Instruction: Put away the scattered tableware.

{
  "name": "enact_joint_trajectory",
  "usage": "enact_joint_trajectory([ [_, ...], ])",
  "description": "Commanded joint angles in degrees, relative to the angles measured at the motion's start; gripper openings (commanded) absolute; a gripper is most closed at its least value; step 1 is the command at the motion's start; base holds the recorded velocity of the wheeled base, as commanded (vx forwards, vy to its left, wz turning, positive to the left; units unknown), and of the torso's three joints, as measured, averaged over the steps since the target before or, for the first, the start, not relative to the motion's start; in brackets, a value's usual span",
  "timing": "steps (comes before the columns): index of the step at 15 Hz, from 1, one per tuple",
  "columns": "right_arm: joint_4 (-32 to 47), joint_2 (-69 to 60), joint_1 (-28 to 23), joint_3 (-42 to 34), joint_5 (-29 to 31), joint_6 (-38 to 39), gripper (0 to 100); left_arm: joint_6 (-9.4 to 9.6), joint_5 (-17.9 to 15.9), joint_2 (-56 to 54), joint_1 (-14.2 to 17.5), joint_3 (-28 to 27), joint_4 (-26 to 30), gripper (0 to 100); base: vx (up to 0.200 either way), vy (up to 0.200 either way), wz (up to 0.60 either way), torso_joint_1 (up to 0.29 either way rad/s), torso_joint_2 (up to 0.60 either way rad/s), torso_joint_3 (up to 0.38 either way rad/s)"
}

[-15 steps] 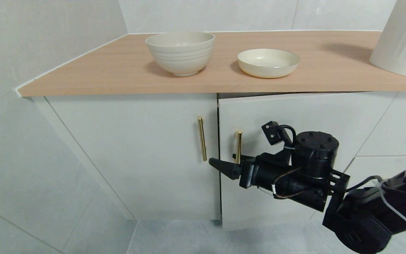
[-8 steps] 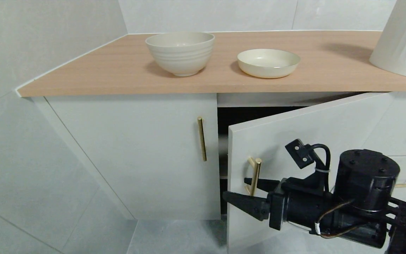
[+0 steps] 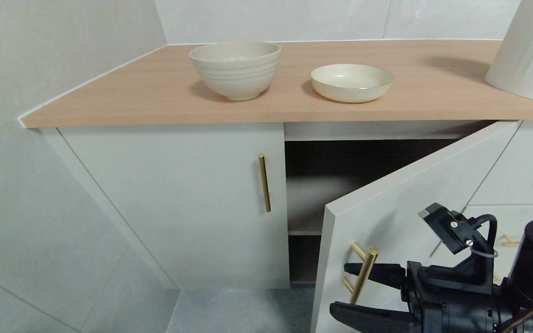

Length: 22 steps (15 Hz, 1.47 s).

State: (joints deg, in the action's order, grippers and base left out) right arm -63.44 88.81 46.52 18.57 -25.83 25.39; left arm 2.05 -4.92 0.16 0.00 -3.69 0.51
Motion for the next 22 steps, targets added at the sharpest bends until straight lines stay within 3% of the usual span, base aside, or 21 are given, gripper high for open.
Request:
enact_joint_trajectory([
  [1,0.69,-1.01,0.06,-0.29,-0.18,-0.08,100,-2.31,-8.08,6.35,-0.53,-11.86,2.83,100,0.0,0.0,0.0,0.0,0.0,0.0],
  [4,2.71,-0.65,-0.11,0.07,-0.1,-1.49,100,-8.38,-23.02,30.69,-0.62,-28.03,3.79,100,0.0,0.0,0.0,0.0,0.0,0.0],
  [6,3.23,-0.13,-0.2,-0.02,-0.1,-1.84,100,-10.92,-23.73,45.9,-0.62,-34.36,-2.01,100,0.0,0.0,0.0,0.0,0.0,0.0],
  [7,3.23,0.66,-0.55,-0.02,-0.1,-1.93,100,-14.44,-23.73,54.77,-1.32,-35.77,-12.47,100,0.0,0.0,0.0,0.0,0.0,0.0],
  [8,3.23,0.93,-0.99,-0.2,-0.1,-2.1,100,-16.99,-23.11,62.6,-8.0,-35.15,-22.92,100,0.0,0.0,0.0,0.0,0.0,0.0],
  [10,3.23,1.46,-0.99,-1.43,-0.1,-2.01,100,-19.71,-17.14,71.21,-19.34,-32.61,-29.78,100,0.0,0.0,0.0,0.0,0.0,0.0],
  [11,3.15,1.46,-1.08,-1.43,-0.01,-2.01,100,-20.07,-16.08,75.6,-23.38,-32.17,-33.56,100,0.0,0.0,0.0,0.0,0.0,0.0],
  [13,2.97,1.1,-1.08,-1.43,-0.01,-2.01,100,-19.98,-14.32,84.74,-27.69,-35.68,-42.7,100,0.0,0.0,0.0,0.0,0.0,0.0],
  [14,2.97,1.19,-1.08,-1.52,-0.01,-2.01,100,-19.98,-12.92,87.82,-29.88,-37.53,-44.55,100,0.0,0.0,0.0,0.0,0.0,0.0],
  [18,2.8,1.1,-1.08,-1.95,0.08,-2.01,100,-19.71,-12.3,91.34,-36.21,-36.03,-44.9,100,0.0,0.0,0.0,0.0,0.0,0.0],
  [22,2.8,1.19,-1.08,-2.04,0.08,-2.01,100,-19.63,-5.97,96.17,-39.2,-35.68,-45.69,100,0.0,0.0,0.0,0.0,0.0,0.0],
])
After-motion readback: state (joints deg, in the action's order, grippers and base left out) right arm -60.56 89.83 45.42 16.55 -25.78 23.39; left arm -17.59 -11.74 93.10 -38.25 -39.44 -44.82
